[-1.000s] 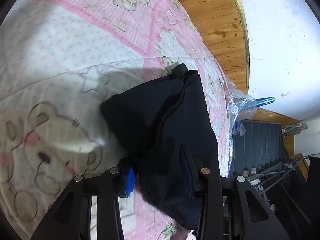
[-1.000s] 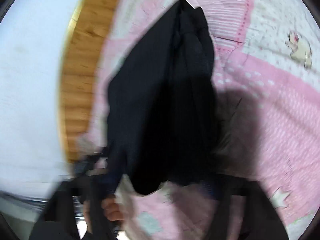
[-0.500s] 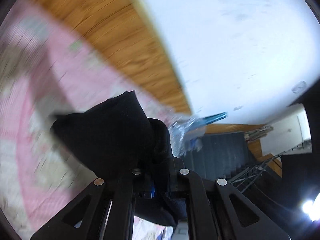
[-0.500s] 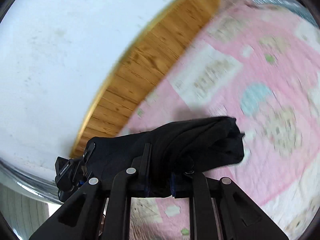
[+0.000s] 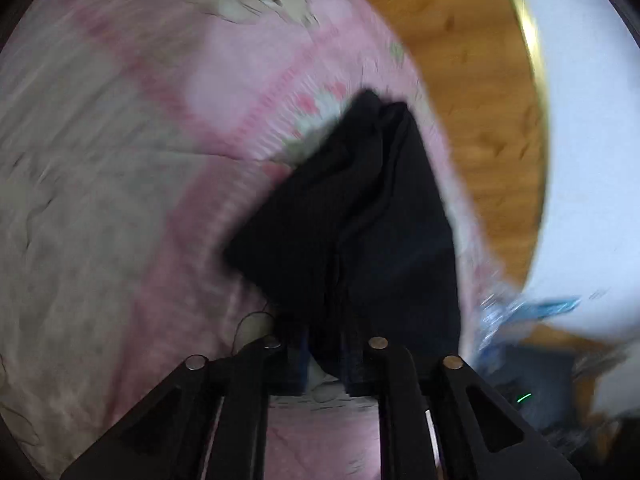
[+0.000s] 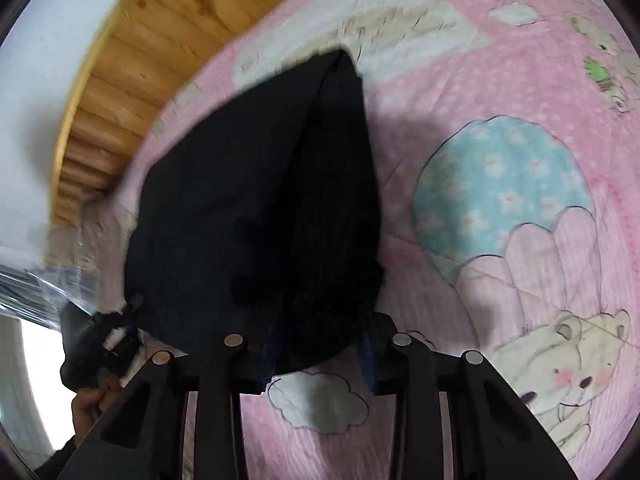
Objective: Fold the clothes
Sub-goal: 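Lay the folded garment flat on the quilt with both grippers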
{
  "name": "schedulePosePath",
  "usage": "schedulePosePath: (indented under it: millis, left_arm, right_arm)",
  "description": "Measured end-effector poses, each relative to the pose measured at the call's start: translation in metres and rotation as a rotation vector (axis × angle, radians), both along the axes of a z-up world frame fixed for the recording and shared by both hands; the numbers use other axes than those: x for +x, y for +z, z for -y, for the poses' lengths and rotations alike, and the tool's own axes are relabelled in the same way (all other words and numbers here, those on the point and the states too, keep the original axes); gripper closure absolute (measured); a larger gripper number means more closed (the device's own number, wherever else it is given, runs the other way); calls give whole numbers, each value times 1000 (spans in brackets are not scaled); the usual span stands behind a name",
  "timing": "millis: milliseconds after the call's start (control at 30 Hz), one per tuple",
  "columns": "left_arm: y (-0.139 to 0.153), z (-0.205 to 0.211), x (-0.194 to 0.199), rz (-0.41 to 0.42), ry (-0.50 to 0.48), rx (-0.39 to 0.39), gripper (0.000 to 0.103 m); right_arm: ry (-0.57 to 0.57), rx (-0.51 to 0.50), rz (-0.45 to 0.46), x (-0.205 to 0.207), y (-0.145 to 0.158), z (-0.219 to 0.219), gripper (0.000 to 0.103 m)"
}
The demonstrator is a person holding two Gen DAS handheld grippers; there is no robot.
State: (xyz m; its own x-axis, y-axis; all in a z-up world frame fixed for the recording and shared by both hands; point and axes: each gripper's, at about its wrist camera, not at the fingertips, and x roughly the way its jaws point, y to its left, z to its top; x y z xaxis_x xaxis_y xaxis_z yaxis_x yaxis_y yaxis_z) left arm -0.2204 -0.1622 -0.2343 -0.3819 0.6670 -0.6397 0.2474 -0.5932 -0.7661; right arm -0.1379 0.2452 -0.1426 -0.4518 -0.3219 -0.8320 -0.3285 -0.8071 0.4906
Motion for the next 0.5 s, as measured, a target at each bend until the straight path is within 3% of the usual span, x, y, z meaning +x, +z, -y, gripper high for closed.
schedulePosePath:
  millis: [67,200,300,367,433,500]
  left_arm:
    - [13,7,5,-17,10,-40,80]
    - [38,18,12,-65,43,-48,75]
    - [43,1,13,-66,-2,-20,73]
    - [45,-21,13,-78,-64,-29,72]
    - [48,-39,4,-118,-105,-140,72]
    - [43,-42,-9,-120,-99,-277,72]
  right_arm:
    - [-25,90,-35,17,22,-7,68]
    - [-24,155,-116,34,53,1,68]
    - [42,218,-198,26,68,25,68]
    - [123,209,-206,10,61,43,68]
    - [206,200,-160,-7,40,59,75]
    - [269,253,-50,-21,8,73,80]
